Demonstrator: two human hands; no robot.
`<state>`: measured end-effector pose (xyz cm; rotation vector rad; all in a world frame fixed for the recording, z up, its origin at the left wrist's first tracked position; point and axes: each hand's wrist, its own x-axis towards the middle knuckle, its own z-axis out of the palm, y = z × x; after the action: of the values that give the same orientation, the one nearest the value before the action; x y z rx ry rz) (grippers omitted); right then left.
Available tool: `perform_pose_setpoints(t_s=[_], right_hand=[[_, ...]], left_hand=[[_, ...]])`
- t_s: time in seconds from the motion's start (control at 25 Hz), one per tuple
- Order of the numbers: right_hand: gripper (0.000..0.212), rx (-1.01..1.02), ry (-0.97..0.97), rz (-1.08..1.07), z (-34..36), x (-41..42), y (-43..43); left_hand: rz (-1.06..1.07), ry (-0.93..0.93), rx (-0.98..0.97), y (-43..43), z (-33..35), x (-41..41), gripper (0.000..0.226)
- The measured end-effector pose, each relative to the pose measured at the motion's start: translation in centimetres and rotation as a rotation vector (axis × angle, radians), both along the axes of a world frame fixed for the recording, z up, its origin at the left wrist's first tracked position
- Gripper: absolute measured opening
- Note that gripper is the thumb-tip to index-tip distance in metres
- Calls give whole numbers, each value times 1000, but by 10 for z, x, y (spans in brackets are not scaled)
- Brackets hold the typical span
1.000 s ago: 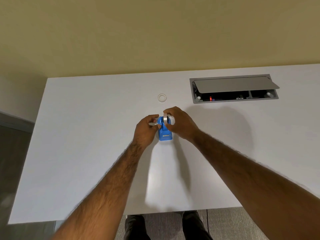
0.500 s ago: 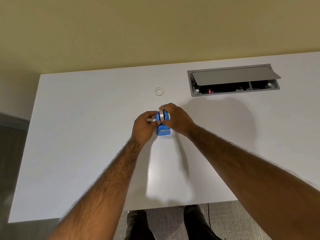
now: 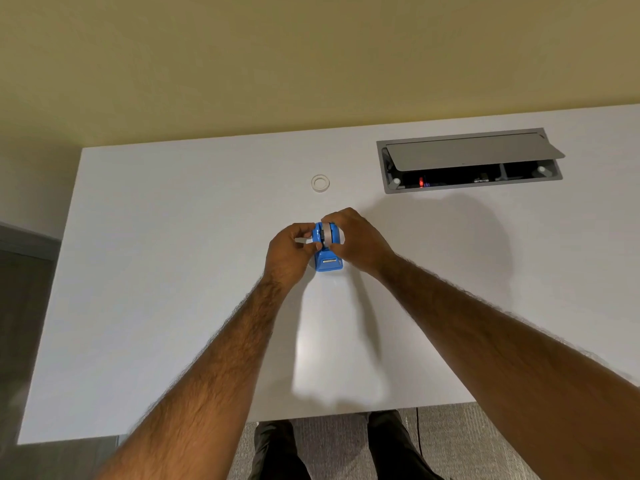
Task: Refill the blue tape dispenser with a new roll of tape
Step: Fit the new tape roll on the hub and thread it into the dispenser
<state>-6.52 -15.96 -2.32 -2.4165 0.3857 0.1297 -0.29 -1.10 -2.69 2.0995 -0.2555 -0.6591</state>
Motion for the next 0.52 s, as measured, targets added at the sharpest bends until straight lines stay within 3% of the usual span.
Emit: perform_pose_setpoints(t_s=[0.2,0.4,0.52], right_hand=[[51,33,8,0,3,-3,0],[26,31,-50,-35,13,-3,1],[21,41,-69,-86,11,-4,2]], left_hand=[[12,-6,-27,-3,2,-1,40],[25,-31,-33,-9,-2,-2,45],[-11,-38,-48,-11,-7,-3,47]])
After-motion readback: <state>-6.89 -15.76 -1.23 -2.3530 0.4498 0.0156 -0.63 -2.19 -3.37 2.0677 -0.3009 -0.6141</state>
